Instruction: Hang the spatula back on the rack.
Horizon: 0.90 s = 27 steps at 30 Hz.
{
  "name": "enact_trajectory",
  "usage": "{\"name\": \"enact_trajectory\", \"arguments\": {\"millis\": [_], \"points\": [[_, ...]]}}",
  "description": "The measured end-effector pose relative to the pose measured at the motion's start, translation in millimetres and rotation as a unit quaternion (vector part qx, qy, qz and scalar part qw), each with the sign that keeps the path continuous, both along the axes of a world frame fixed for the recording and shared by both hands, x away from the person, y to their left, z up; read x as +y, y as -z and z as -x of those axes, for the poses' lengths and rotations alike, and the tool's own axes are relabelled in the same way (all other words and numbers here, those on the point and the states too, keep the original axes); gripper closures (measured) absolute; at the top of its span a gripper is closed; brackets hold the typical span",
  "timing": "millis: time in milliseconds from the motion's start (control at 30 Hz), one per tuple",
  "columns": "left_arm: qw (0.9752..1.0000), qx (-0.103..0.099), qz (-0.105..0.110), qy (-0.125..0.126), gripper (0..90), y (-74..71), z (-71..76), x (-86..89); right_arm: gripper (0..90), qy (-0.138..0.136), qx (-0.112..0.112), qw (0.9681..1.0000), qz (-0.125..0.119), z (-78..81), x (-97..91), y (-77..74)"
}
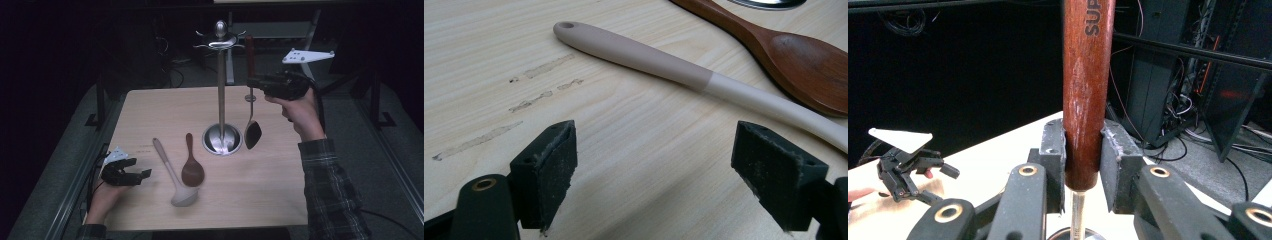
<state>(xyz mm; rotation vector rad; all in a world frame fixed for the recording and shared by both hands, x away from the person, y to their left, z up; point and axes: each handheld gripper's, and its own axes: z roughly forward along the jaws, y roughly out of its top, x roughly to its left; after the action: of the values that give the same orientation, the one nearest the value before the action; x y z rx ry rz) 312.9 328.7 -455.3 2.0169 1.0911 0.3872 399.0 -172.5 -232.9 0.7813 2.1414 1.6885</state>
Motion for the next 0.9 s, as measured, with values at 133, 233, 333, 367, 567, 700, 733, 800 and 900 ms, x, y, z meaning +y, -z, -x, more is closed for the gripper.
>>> {"name": "enact_trajectory", "arguments": {"millis": [133, 233, 333, 367, 567, 700, 733, 800, 900], "points": [[1.0, 0.0, 0.0, 0.0, 18.1, 0.1, -0.1, 0.0, 73.5, -0.006, 0.003, 1.0, 0.005, -3.7, 3.5, -0.8], [1.0, -0.001, 0.001, 0.0, 18.1, 0.2, 0.0, -0.1, 73.5, -0.006, 0.005, 0.9999, 0.008, -5.4, 5.4, -0.9], [1.0, -0.002, 0.002, 0.0, 18.1, 0.1, 0.0, 0.2, 73.4, -0.008, 0.006, 0.9999, 0.011, -8.4, 8.9, -0.6], [1.0, -0.002, 0.001, 0.0, 18.1, 0.1, -0.1, 0.3, 73.4, -0.008, 0.007, 0.9999, 0.012, -9.3, 10.3, -0.6], [1.0, -0.002, 0.002, 0.0, 18.1, 0.0, 0.0, 0.4, 73.3, -0.012, 0.012, 0.9996, 0.02, -15.2, 16.9, 1.4], [1.0, -0.002, 0.002, 0.001, 18.1, 0.0, 0.0, 0.5, 73.1, -0.011, 0.013, 0.9995, 0.026, -16.3, 20.1, 3.6], [1.0, -0.002, 0.002, 0.0, 18.1, 0.0, 0.2, 0.2, 73.0, -0.011, 0.011, 0.9996, 0.025, -16.8, 21.2, 4.3], [1.0, -0.002, 0.001, 0.002, 18.1, 0.0, 0.1, 0.0, 72.9, -0.01, 0.01, 0.9996, 0.026, -17.0, 21.5, 4.4], [1.0, -0.003, 0.001, 0.003, 18.1, -0.2, 0.3, -0.4, 72.3, -0.007, 0.007, 0.9995, 0.029, -17.4, 22.7, 5.1]]}}
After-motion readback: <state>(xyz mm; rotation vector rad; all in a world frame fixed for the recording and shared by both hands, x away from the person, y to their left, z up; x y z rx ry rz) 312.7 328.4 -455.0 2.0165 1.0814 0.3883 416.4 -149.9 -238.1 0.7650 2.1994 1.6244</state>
